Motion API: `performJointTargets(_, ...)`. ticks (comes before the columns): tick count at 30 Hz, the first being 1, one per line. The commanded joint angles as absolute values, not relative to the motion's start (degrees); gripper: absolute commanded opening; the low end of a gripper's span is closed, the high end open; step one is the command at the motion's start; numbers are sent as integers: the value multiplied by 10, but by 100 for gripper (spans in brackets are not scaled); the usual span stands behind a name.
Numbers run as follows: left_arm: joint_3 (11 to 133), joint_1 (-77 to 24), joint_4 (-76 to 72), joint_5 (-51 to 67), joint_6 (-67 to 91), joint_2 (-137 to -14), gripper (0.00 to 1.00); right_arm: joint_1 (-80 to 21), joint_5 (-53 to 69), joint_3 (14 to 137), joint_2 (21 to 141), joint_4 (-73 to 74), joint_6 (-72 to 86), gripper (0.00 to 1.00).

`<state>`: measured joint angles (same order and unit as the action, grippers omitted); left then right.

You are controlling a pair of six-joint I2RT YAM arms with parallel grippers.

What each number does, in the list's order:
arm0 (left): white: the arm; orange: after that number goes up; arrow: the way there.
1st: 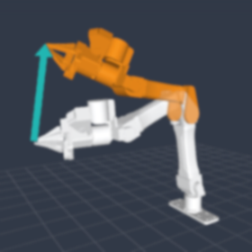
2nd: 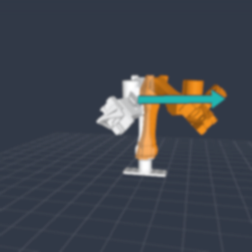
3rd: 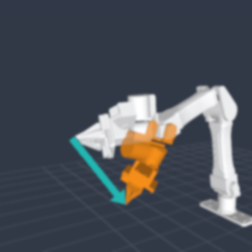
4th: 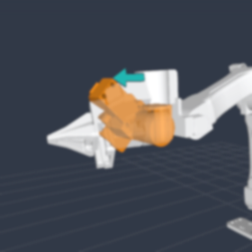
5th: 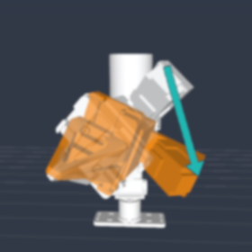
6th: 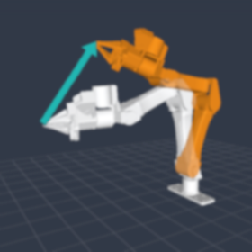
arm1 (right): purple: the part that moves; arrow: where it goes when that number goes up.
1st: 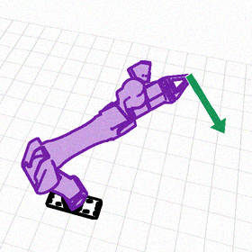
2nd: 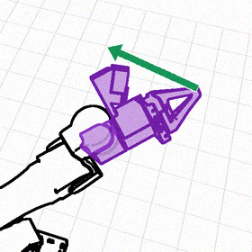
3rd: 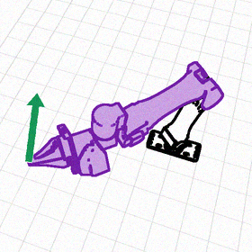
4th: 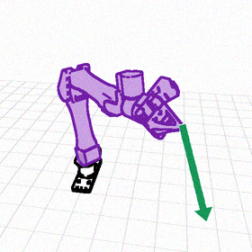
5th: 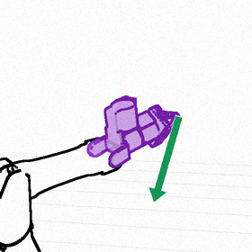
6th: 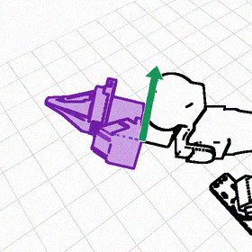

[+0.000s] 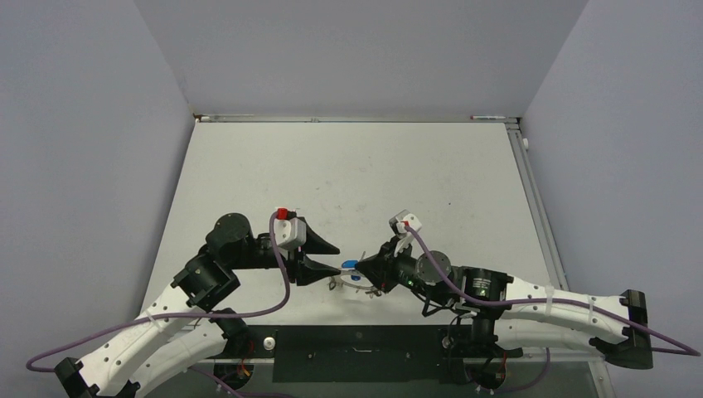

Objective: Put the keys on the keyring

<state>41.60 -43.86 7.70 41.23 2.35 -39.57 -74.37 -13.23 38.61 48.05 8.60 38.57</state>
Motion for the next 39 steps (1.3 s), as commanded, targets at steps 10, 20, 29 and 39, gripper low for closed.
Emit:
performJointTargets(10,450,-448,33,492,3,-421,43,-749,20,516,450,89,194,5)
performJointTargets(20,460,-453,-13,515,22,-446,67,-748,67,577,476,138,163,5)
performJointTargets(29,446,-455,-70,546,69,-479,63,-749,90,597,500,146,150,5)
performJointTargets(39,432,-459,-87,565,92,-497,32,-749,77,609,492,146,142,5)
